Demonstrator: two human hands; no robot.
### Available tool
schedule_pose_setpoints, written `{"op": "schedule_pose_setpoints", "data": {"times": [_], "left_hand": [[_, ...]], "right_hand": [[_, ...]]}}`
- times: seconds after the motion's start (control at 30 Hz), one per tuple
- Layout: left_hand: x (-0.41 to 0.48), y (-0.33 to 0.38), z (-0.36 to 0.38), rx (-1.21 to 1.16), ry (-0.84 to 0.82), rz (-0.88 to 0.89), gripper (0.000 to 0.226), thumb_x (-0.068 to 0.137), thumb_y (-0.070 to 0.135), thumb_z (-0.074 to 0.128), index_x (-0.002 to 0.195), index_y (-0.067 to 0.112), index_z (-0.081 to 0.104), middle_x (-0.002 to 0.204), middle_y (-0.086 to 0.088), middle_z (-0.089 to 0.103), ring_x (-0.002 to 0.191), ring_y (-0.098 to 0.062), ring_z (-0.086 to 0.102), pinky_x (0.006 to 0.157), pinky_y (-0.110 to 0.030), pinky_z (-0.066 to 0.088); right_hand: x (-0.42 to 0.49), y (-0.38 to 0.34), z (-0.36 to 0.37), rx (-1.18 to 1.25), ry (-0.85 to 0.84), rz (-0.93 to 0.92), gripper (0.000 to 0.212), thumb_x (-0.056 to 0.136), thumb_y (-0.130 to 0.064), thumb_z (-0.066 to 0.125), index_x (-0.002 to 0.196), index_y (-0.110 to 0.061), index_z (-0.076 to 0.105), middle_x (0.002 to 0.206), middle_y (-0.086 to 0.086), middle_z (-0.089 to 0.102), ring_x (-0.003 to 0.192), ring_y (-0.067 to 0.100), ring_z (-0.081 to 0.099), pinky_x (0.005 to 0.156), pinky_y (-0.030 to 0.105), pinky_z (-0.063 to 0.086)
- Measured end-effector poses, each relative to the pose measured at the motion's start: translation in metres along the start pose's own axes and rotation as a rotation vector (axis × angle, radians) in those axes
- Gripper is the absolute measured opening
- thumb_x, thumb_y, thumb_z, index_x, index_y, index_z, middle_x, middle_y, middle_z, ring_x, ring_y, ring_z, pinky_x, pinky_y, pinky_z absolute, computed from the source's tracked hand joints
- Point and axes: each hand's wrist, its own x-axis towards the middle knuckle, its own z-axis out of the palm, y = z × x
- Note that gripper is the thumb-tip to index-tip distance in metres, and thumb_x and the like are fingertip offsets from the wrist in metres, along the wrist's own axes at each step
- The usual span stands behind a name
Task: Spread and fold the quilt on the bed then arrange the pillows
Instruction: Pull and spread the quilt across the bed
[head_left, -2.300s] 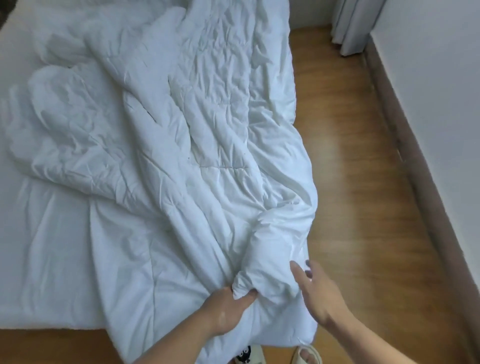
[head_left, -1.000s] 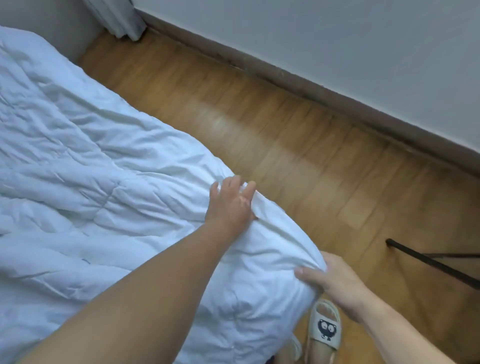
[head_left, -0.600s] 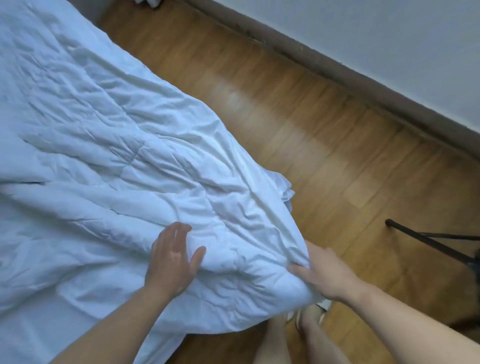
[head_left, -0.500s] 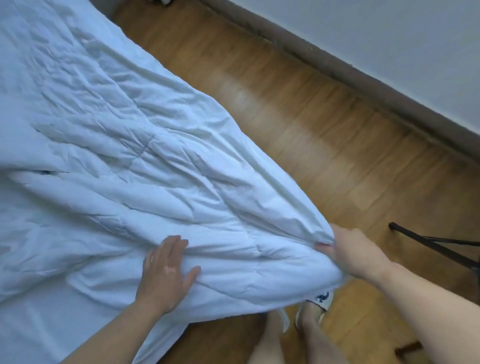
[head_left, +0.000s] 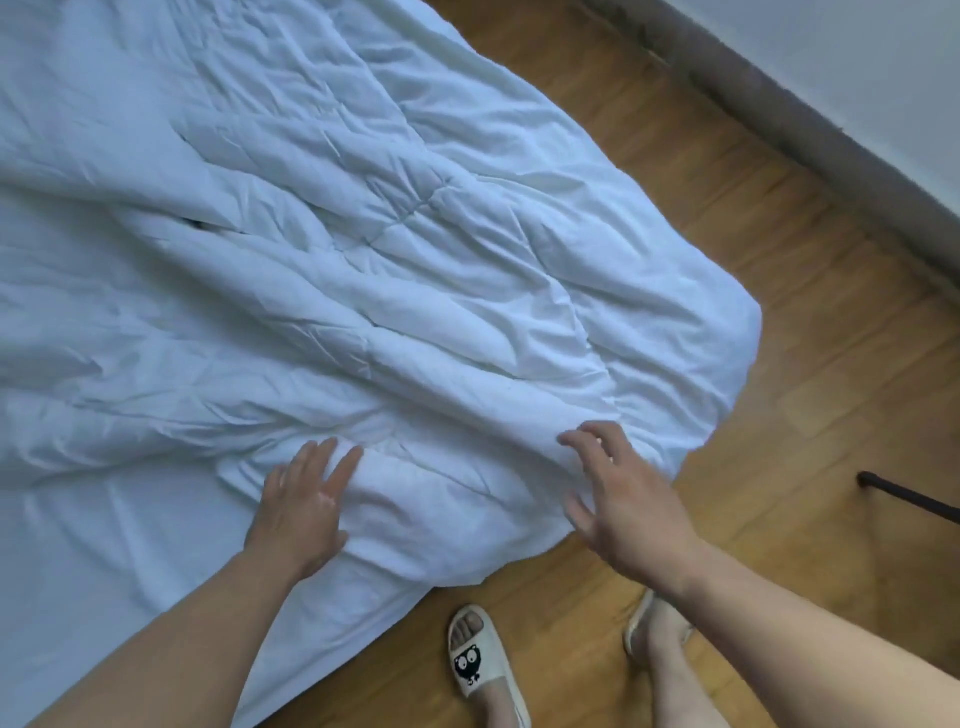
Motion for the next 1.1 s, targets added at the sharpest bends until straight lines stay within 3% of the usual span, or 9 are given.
{"op": "schedule_pose_setpoints", "data": {"times": [0.13,0.27,0.37,0.5,0.57,0.67,0.77,0.9,1.1], "left_hand": [[0.007,-0.078,0.022,-0.004,0.031,-0.022,0.087,0.09,0.04,0.059,0.157,0.035,0.005,0.166,0.001,0.002,0.152,-0.022,0.004,0.12,-0.042,0.018],[0.028,-0.114,0.037,-0.019,0.114,0.074,0.078,0.09,0.041,0.06,0.156,0.036,0.019,0.161,0.002,0.02,0.145,-0.023,0.023,0.111,-0.04,0.029],[0.047,-0.113,0.046,-0.044,0.247,0.103,0.054,0.089,0.038,0.058,0.141,0.038,0.044,0.144,0.005,0.043,0.13,-0.021,0.039,0.101,-0.042,0.033],[0.052,-0.11,0.058,-0.227,0.352,0.103,0.02,0.091,0.025,0.053,0.107,0.032,0.062,0.109,0.006,0.065,0.106,-0.024,0.057,0.087,-0.038,0.033],[0.039,-0.107,0.06,-0.292,0.288,0.134,0.01,0.095,0.032,0.048,0.097,0.031,0.057,0.1,0.006,0.067,0.098,-0.024,0.061,0.08,-0.033,0.03],[0.008,-0.1,0.067,-0.344,0.116,0.178,0.021,0.099,0.046,0.043,0.098,0.029,0.055,0.104,-0.001,0.068,0.096,-0.029,0.061,0.076,-0.035,0.037],[-0.029,-0.085,0.083,-0.412,-0.063,0.2,0.026,0.098,0.054,0.041,0.09,0.032,0.051,0.104,-0.002,0.067,0.093,-0.027,0.061,0.074,-0.036,0.043],[-0.084,-0.042,0.112,-0.431,-0.195,0.237,0.034,0.101,0.05,0.034,0.111,0.028,0.057,0.117,-0.006,0.064,0.105,-0.028,0.058,0.091,-0.039,0.046],[-0.144,-0.002,0.13,-0.439,-0.213,0.202,0.036,0.1,0.049,0.039,0.124,0.026,0.054,0.122,-0.003,0.057,0.114,-0.026,0.05,0.098,-0.037,0.035]], "right_hand": [[0.013,-0.096,0.079,-0.001,-0.374,-0.167,0.072,0.085,-0.04,0.066,0.148,-0.029,0.034,0.154,-0.001,0.031,0.131,0.026,0.046,0.099,0.041,0.048],[0.043,-0.165,0.148,-0.137,-0.359,-0.165,0.099,0.08,-0.055,0.07,0.156,-0.033,0.009,0.166,0.003,0.006,0.152,0.027,0.01,0.118,0.054,0.021],[0.061,-0.18,0.187,-0.23,-0.288,-0.03,0.104,0.08,-0.059,0.067,0.157,-0.033,0.001,0.164,-0.002,0.009,0.149,0.025,0.013,0.111,0.06,0.025],[0.079,-0.166,0.202,-0.323,-0.16,-0.026,0.062,0.09,-0.028,0.056,0.147,-0.035,0.032,0.128,-0.005,0.054,0.122,0.023,0.046,0.092,0.05,0.037],[0.082,-0.159,0.195,-0.281,-0.213,-0.037,0.042,0.087,-0.02,0.052,0.125,-0.038,0.051,0.108,-0.006,0.059,0.106,0.023,0.053,0.086,0.046,0.041],[0.063,-0.152,0.181,-0.199,-0.349,-0.071,0.01,0.084,-0.028,0.051,0.093,-0.029,0.055,0.087,-0.006,0.059,0.086,0.022,0.057,0.072,0.04,0.047],[0.026,-0.145,0.174,-0.239,-0.488,-0.137,0.022,0.085,-0.038,0.052,0.103,-0.028,0.061,0.088,-0.005,0.06,0.086,0.018,0.059,0.075,0.04,0.05],[-0.022,-0.126,0.176,-0.307,-0.622,-0.139,0.019,0.084,-0.043,0.054,0.097,-0.029,0.058,0.096,-0.007,0.062,0.096,0.018,0.061,0.078,0.039,0.045],[-0.079,-0.115,0.175,-0.413,-0.673,-0.11,0.044,0.079,-0.041,0.053,0.124,-0.045,0.051,0.11,-0.015,0.054,0.113,0.013,0.054,0.077,0.034,0.029]]}}
